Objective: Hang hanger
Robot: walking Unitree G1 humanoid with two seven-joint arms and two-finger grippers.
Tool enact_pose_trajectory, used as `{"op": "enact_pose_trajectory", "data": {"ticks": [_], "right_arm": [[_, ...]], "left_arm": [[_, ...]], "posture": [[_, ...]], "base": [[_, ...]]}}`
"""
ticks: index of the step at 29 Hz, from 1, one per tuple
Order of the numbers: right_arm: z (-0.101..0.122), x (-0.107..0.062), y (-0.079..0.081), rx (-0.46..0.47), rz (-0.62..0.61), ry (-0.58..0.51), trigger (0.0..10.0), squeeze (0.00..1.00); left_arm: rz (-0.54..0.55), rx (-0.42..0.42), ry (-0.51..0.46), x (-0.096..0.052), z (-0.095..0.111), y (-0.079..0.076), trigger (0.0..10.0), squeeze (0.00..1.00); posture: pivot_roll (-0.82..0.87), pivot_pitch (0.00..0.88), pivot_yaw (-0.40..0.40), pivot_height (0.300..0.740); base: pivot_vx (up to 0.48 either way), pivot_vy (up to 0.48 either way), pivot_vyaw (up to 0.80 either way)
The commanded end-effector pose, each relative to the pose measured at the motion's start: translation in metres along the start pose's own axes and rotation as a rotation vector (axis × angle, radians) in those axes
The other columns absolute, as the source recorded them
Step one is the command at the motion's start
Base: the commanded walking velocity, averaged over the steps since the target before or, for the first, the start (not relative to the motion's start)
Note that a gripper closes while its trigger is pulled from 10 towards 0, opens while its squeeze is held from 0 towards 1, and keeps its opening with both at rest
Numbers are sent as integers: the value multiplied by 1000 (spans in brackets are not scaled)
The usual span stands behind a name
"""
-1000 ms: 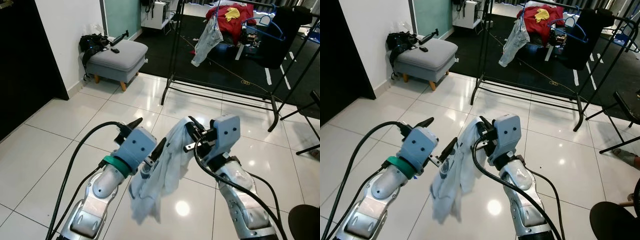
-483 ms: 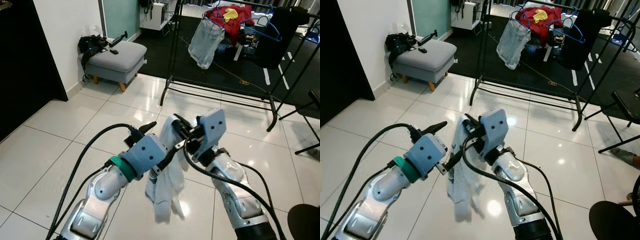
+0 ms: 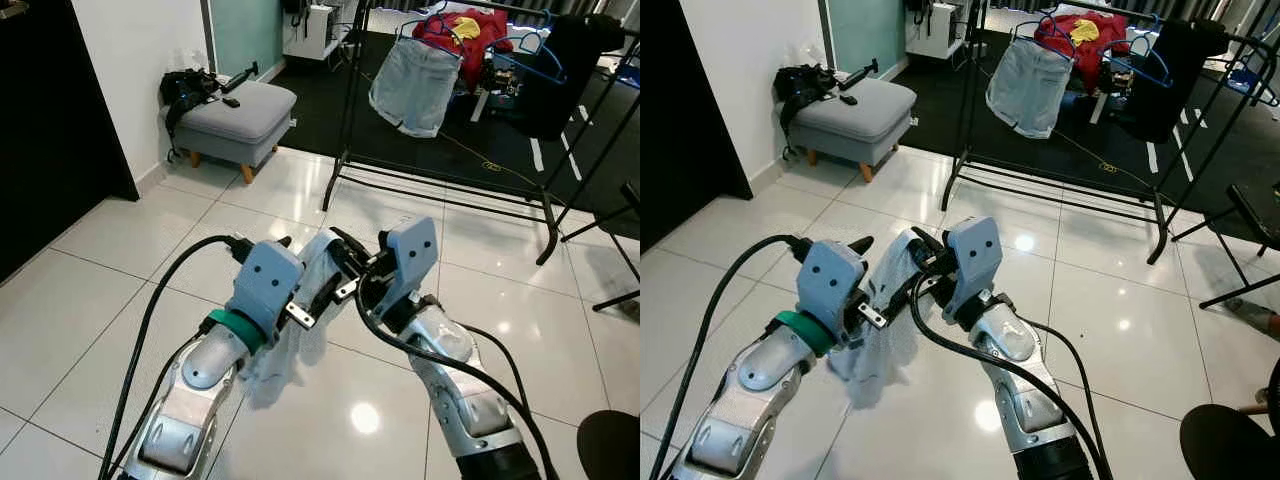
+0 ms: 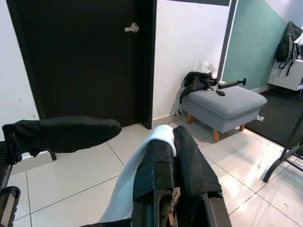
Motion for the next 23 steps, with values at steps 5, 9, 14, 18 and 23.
{"op": "enact_pose_trajectory", "data": {"ticks": [5,9,14,18,23], "right_arm": [[0,-3,-6,28,-31,-14,10000,0],[1,-3,-6,24,-33,-16,10000,0],[1,-4,-8,15,-40,-15,10000,0],[1,-4,-9,5,-42,-14,10000,0],[1,-4,-9,-4,-42,-15,10000,0]], "left_arm": [[55,-11,-20,4,5,10,10000,0],[54,-13,-19,4,6,10,10000,0],[56,-14,-15,4,6,10,10000,0],[61,-14,-14,4,6,11,10000,0],[66,-13,-14,5,6,12,10000,0]], "posture": [[-99,91,25,740],[-100,91,27,740],[-100,91,26,740],[-100,91,25,740],[-100,91,25,740]], "base": [[469,0,-765],[466,0,-764],[469,0,-765],[469,0,-577],[469,0,0]]}}
Point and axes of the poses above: a point about 5 cm out from each wrist's last joint towards the gripper, its own x axis pointing out of the wrist towards the gripper, its own z axis along the axis of the wrist's last joint, y = z × x, the point moved 6 cm from there along x, pointing out of the wrist towards the gripper, and after that the axes turned 6 degrees about x, right-handed, at the moved point
